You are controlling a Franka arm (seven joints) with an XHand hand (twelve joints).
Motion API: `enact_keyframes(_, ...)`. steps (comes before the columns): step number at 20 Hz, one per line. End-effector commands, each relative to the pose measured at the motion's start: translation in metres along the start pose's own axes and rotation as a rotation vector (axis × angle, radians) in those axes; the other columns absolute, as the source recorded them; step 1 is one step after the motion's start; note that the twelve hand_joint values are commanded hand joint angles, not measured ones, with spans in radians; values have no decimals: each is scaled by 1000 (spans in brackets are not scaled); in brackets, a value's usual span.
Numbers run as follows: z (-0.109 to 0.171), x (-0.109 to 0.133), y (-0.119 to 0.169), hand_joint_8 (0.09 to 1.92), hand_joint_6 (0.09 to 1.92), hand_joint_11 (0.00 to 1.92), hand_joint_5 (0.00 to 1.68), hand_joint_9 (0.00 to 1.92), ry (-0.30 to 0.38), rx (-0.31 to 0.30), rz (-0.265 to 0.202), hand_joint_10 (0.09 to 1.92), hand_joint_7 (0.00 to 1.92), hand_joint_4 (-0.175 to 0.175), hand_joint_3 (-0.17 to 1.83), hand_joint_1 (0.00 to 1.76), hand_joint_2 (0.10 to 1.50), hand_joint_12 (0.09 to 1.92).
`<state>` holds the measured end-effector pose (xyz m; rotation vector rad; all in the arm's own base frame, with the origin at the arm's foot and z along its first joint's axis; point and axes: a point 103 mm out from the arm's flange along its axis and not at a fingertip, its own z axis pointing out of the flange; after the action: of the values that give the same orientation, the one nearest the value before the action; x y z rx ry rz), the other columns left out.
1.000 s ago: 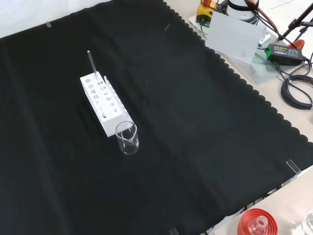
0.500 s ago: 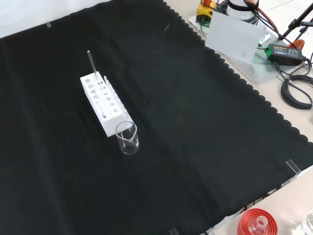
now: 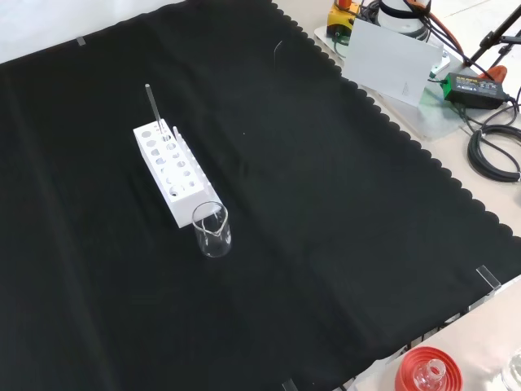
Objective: Take the glass rod from the white test tube rack.
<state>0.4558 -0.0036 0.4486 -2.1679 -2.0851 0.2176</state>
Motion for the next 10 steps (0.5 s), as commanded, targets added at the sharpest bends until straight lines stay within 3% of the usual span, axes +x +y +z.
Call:
enact_keyframes(1, 9, -1, 15, 712, 87, 221, 323, 260, 8, 20, -9, 969, 153, 14, 227, 401, 938, 1493)
enact_keyframes(10, 28, -3, 43, 721, 87, 384, 337, 379, 46, 56, -20, 925, 167, 24, 229, 362, 931, 1436)
